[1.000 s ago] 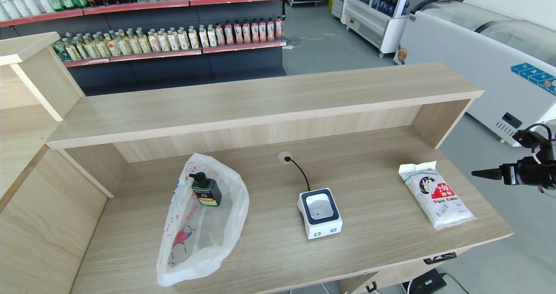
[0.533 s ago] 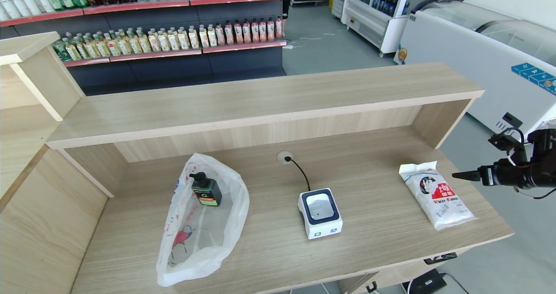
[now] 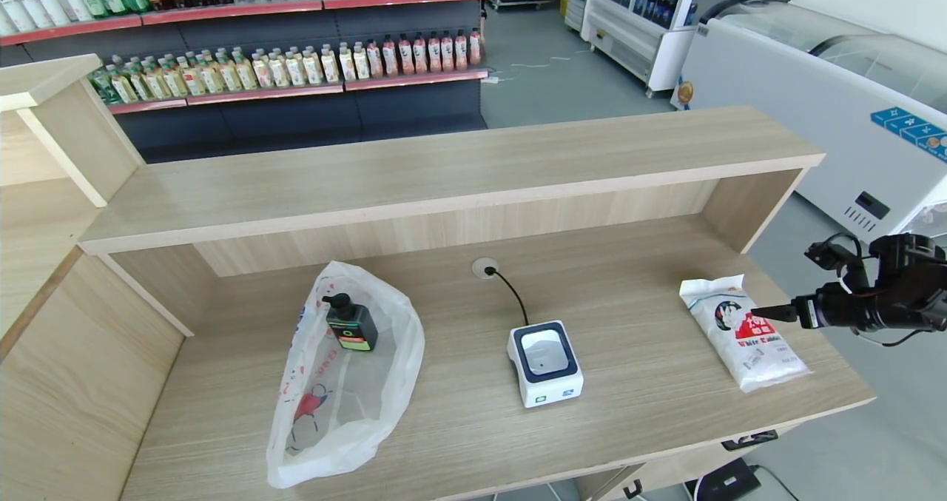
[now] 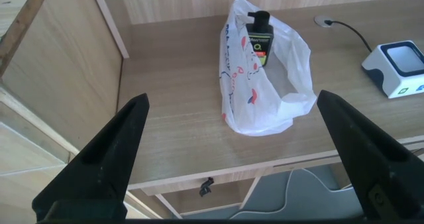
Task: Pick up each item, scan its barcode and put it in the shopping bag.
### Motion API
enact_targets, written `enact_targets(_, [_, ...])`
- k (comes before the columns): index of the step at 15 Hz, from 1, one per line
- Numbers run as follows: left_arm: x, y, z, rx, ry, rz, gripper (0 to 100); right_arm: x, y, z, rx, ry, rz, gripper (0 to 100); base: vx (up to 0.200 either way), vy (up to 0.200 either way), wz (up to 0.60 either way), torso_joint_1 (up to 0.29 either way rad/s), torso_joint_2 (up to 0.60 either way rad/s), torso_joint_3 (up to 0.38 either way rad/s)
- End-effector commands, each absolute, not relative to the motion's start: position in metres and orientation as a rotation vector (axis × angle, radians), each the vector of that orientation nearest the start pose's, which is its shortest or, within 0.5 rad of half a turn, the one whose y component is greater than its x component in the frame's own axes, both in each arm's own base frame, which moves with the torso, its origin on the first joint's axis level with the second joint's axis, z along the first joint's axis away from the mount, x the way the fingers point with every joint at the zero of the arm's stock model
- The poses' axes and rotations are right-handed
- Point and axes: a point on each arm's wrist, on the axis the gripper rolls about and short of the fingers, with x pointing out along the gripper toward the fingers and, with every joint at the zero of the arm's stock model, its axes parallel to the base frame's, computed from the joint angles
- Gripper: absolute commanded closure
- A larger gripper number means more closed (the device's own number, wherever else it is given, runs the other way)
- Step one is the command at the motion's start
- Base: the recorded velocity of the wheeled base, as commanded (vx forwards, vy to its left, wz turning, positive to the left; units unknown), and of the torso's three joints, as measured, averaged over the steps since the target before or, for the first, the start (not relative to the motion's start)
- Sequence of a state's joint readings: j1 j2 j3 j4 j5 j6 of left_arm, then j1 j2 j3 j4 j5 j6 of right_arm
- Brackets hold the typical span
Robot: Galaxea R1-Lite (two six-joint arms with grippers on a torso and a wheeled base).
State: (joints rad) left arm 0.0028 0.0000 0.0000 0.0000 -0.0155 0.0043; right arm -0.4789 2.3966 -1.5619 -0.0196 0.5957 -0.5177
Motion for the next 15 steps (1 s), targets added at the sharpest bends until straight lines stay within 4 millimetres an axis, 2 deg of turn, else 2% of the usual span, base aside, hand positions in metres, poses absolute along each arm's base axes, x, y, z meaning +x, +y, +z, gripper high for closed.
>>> enact_targets(1, [-0.023,0.000,0.075,0.005,0.000,-0.014,0,0.424,-0.195,0.038,-0.071,0.655,0.318,0,0.000,0.000,0.00,0.000,0.00,0.000])
enact_targets(11, [-0.023,0.000,0.075,0.005,0.002,-0.012,0,0.451,-0.168,-0.004,-0.088,0.635,0.415,0,0.000,0.000,0.00,0.000,0.00,0.000])
enact_targets(15, [-0.023,0.000,0.075,0.005,0.000,-0.012,0,0.453,-0.162,-0.008,-0.089,0.639,0.428,0,0.000,0.000,0.00,0.000,0.00,0.000])
